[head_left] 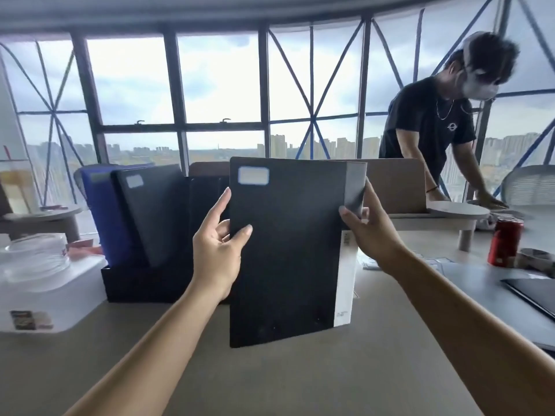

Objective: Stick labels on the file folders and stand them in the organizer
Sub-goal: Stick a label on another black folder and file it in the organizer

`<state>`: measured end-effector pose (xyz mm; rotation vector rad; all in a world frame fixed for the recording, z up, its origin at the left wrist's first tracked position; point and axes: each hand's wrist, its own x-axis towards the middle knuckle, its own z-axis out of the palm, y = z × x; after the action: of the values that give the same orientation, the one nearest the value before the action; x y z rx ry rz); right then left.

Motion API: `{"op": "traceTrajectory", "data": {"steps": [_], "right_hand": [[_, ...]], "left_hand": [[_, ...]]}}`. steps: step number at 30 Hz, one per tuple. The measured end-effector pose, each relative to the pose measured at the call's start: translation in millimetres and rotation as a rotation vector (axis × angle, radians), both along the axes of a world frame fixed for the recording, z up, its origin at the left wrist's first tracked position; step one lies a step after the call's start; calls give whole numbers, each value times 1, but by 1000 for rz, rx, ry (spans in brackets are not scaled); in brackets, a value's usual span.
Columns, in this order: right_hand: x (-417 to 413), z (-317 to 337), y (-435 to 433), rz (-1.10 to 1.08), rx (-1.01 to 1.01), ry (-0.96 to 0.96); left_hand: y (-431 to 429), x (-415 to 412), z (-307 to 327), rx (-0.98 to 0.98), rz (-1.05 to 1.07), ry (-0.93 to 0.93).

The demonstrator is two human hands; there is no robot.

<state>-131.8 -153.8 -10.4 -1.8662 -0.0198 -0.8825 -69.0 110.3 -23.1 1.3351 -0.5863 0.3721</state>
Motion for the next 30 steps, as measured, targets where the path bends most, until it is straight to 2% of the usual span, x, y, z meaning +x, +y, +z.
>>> {"op": "traceTrajectory", "data": {"steps": [4, 5, 8, 10, 15, 19, 30], "right_hand": [[6, 2, 29, -161, -18, -77], [11, 6, 39, -214, -77, -63], [27, 27, 83, -220, -325, 110], [41, 43, 122, -141, -370, 205], [73, 79, 202, 133, -167, 192], [100, 105, 237, 241, -33, 83], [187, 134, 284, 467, 106, 21]], "left_hand": [[14, 3, 15, -116, 38, -7], [21, 3, 20, -146, 45, -4], [48, 2, 31, -207, 120, -45], [67, 3, 39, -191, 232, -117], [99, 6, 65, -111, 397, -328], [117, 21, 88, -153, 411, -341], [131, 100, 98, -169, 480, -420]]}}
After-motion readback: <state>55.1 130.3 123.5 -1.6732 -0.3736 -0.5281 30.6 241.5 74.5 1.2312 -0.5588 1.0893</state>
